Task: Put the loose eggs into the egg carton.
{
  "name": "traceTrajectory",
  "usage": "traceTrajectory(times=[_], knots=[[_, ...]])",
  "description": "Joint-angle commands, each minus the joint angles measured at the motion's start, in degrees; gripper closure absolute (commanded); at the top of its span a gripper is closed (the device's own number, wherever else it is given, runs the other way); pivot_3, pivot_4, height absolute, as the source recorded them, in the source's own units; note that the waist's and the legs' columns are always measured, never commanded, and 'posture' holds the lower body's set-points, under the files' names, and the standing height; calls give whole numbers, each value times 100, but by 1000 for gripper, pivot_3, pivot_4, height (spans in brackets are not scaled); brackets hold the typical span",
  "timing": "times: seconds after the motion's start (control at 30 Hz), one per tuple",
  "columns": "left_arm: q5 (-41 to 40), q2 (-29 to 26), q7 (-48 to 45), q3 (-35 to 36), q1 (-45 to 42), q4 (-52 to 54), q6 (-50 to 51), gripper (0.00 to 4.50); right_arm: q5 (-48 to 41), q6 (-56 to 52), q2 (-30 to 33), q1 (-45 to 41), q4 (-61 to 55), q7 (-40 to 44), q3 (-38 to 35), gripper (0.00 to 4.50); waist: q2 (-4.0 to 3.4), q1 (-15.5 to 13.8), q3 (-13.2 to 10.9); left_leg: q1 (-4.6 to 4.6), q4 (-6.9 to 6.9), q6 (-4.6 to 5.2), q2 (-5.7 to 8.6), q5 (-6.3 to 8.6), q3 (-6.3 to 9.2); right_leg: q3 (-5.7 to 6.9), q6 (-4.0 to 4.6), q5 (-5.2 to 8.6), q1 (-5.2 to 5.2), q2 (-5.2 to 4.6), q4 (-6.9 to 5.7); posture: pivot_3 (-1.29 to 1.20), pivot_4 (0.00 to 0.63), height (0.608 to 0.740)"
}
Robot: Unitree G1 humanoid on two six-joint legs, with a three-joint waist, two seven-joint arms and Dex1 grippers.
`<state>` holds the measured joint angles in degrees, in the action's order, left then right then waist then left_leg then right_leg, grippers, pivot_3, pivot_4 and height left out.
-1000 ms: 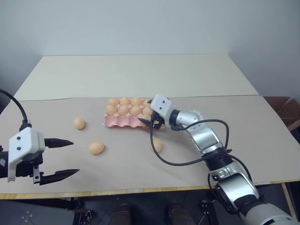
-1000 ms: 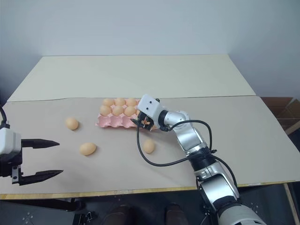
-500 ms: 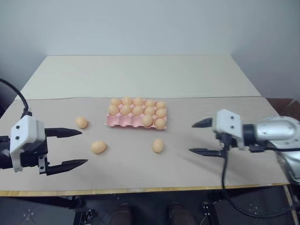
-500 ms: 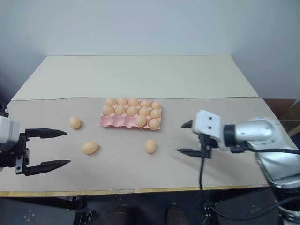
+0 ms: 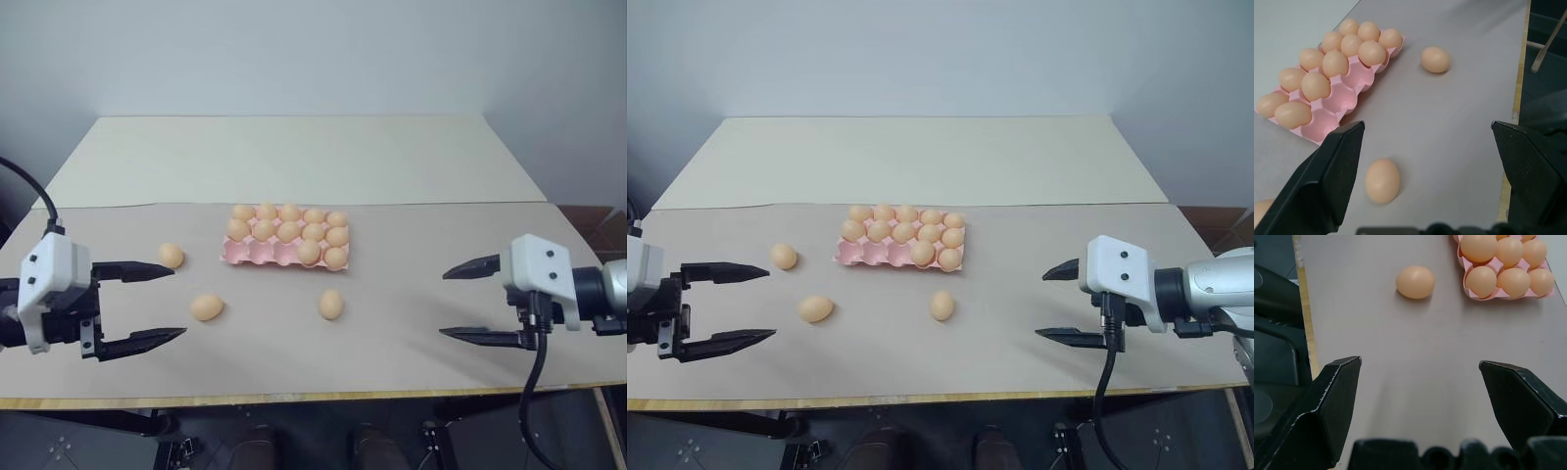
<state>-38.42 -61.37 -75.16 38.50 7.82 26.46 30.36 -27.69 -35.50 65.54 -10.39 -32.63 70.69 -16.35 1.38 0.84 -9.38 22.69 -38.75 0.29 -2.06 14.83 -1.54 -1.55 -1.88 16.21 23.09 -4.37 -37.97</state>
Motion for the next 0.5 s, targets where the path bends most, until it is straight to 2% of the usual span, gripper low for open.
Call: traceTrajectory(times=[0.03,0.13,0.33,0.5], knots=[[-56,-31,27,51,-23,79,-36,0,103,-78,-208,-503,-231,-557,575,35,0,25,0,0,0,0,-1,0,0,-2,0,0,2,0,-1,0,150,740],[-41,-25,55,-64,-72,66,-73,0,331,-375,-740,-1191,-202,-1158,1466,35,0,33,0,-5,0,0,-3,0,-1,-8,1,-1,3,5,-6,0,150,740],[-6,-52,70,-225,-161,49,-125,0,971,-576,-1822,-2055,138,-1781,2985,35,1,11,0,15,-2,0,1,0,0,-7,0,0,18,2,-1,0,150,740],[25,-44,106,-280,-160,99,-141,0,1425,-566,-2460,-2284,560,-2063,3717,35,1,-15,0,20,-4,0,3,0,3,-2,0,0,21,-1,-3,0,150,740]])
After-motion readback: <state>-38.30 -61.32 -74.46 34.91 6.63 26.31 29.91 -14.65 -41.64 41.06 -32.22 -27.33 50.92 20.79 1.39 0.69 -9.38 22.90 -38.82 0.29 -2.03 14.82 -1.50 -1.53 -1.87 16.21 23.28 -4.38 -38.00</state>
